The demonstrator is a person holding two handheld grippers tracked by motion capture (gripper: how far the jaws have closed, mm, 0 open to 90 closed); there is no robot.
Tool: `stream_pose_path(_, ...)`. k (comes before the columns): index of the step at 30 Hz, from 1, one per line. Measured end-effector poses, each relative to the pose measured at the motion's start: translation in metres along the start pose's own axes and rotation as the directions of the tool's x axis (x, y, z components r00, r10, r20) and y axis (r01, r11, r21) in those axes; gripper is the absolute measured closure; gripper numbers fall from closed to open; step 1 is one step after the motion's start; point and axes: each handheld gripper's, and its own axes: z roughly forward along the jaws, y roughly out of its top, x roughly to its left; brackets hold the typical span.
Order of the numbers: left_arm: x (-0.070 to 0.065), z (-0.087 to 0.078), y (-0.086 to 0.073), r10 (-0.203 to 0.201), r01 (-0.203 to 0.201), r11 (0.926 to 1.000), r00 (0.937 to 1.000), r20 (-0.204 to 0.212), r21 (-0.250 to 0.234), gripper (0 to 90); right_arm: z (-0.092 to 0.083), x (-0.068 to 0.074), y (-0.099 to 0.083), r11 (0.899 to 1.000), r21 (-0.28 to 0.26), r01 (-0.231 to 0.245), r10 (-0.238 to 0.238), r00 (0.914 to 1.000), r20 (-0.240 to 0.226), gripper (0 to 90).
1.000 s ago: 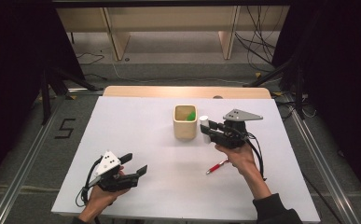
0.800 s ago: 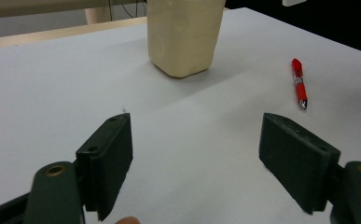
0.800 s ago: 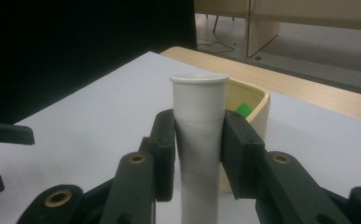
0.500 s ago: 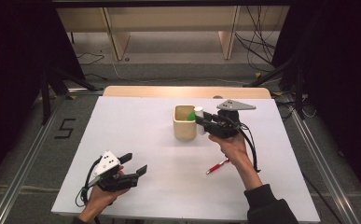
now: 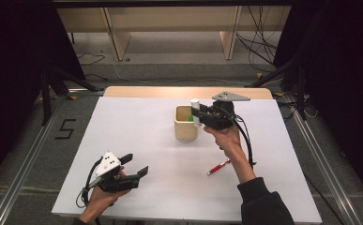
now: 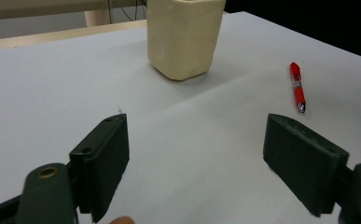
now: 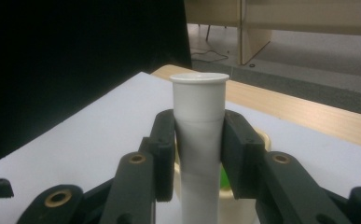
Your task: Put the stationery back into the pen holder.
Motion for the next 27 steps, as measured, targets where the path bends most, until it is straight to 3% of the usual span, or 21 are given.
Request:
stream_pose_path(12, 0.0, 0.0, 0.0, -0.001, 0.001, 1.0, 1.0, 0.002, -0.005, 21.3, 0.024, 0.006, 0.016, 1.0, -0.004, -0.013, 0.013, 0.9998, 0.016, 67.7)
stream_pose_path(27, 0.0, 0.0, -0.001, -0.003, 0.003, 1.0, 1.0, 0.002, -0.002, 21.3, 0.046, 0.01, 0.021, 1.0, 0.007, -0.013, 0.013, 0.9992, 0.039, 67.7)
